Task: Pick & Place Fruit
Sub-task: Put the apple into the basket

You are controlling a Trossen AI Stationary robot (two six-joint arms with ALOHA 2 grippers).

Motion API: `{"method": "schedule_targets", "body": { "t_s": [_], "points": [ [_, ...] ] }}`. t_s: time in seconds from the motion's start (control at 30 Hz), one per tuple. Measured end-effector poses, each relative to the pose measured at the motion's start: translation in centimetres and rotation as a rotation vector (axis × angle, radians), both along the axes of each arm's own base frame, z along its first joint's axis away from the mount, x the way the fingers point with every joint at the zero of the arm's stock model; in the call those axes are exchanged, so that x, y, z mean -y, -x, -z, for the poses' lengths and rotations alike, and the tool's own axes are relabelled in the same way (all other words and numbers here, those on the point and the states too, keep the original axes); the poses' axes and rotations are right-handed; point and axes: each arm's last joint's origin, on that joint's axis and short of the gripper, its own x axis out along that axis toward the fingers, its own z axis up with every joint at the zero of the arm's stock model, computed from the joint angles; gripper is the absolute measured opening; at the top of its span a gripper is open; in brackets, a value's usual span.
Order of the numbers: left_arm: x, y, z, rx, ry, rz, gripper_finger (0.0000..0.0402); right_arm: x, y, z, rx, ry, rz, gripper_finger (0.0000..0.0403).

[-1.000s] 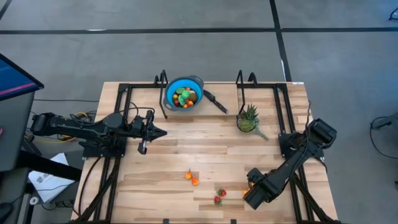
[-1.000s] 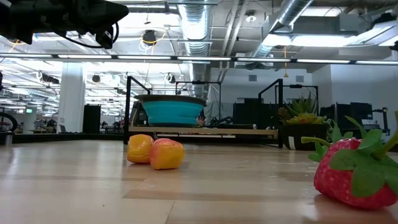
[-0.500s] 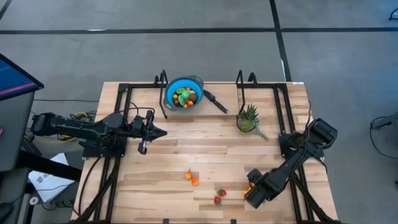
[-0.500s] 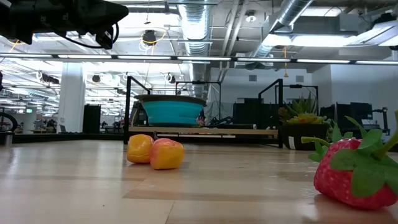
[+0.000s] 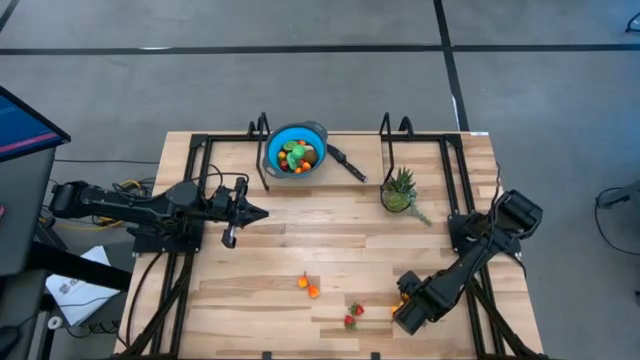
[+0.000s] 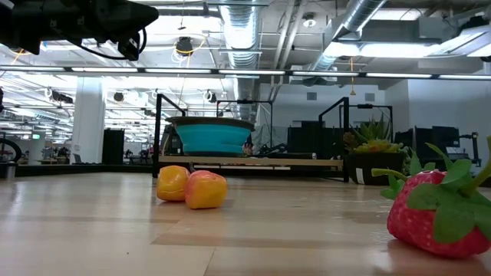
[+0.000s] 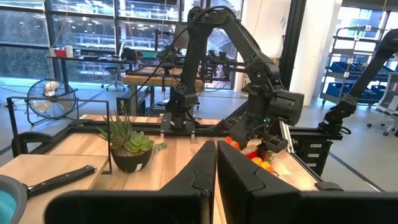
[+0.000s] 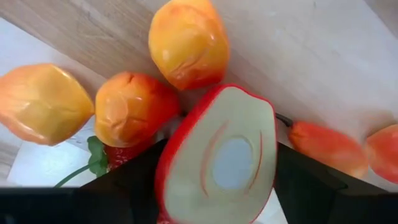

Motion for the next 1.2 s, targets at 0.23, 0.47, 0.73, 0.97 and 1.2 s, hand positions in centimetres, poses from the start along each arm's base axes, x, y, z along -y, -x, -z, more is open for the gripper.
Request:
{"method": "schedule_targets", "body": {
  "t_s": [0.23,0.47,0.73,0.97,1.2],
  "points": [
    [0.00,0.00,0.00,0.000,0.000,0.000,0.0008,0.02,0.00,0.06,0.002,0.004,-0.001,0.0234],
    [0.00,0.00,0.00,0.000,0.000,0.000,0.0008,0.04,-0.03,0.10,0.011,0.012,-0.002,0.0163],
    [0.00,0.00,0.00,0.000,0.000,0.000,0.0008,0.02,-0.10,0.12,0.027,0.017,-0.005,0.0097],
    [0.00,0.00,0.00,0.000,0.000,0.000,0.0008,0.12,0.04,0.12,0.015,0.028,-0.007,0.0179],
    [0.00,0.00,0.01,-0.001,0.000,0.000,0.0008,0.45,0.03,0.11,0.010,0.048,-0.037,0.0274]
  ]
}}
